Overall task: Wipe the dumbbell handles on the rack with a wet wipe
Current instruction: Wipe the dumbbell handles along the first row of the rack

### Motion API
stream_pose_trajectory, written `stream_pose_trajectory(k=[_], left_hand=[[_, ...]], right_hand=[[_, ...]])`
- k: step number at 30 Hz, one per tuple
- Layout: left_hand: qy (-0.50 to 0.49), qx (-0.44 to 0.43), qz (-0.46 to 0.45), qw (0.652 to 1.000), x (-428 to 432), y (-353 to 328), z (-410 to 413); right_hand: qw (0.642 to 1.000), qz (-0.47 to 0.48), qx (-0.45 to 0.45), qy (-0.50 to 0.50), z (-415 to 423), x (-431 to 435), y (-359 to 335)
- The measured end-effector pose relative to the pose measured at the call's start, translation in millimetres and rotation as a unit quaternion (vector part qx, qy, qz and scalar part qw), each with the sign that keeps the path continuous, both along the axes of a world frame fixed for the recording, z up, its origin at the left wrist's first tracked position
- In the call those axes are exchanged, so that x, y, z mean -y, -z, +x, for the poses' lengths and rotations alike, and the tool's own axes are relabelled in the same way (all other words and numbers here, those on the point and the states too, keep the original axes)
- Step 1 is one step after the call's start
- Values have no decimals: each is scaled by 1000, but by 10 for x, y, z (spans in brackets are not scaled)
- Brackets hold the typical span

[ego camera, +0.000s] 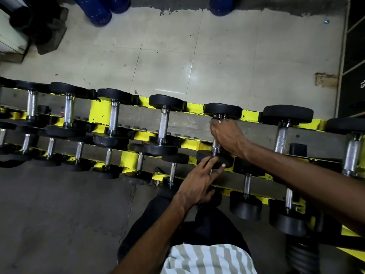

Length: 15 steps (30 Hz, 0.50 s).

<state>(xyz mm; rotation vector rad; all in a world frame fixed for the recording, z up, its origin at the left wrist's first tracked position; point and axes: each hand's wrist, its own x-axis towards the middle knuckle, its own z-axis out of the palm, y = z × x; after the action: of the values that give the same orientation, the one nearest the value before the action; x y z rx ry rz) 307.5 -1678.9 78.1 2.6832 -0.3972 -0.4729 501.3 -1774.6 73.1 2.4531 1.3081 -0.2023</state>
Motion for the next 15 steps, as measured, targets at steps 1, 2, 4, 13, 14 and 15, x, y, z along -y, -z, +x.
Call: stream_pose_trajectory(k=[1, 2, 4, 13, 14, 15], left_hand=[[-2, -1, -4, 1000, 0, 2, 3], [-2, 0, -5, 1000, 0, 0, 5], [-1, 2, -11, 1000, 12, -21, 13], [2, -1, -13, 1000, 6, -19, 23], [0, 1, -15, 1000, 7, -21, 23], [-2, 5, -15, 1000, 9, -22, 23]], right_hand=[[999, -13, -35, -13, -65, -10, 22], [996, -36, -79, -33, -135, -14, 39], [988, -69, -121, -67, -217, 3, 14], [992, 73, -8, 103, -229, 74, 132], [989, 95, -6, 115, -254, 129, 153], [985, 113, -9, 130, -278, 184, 178]])
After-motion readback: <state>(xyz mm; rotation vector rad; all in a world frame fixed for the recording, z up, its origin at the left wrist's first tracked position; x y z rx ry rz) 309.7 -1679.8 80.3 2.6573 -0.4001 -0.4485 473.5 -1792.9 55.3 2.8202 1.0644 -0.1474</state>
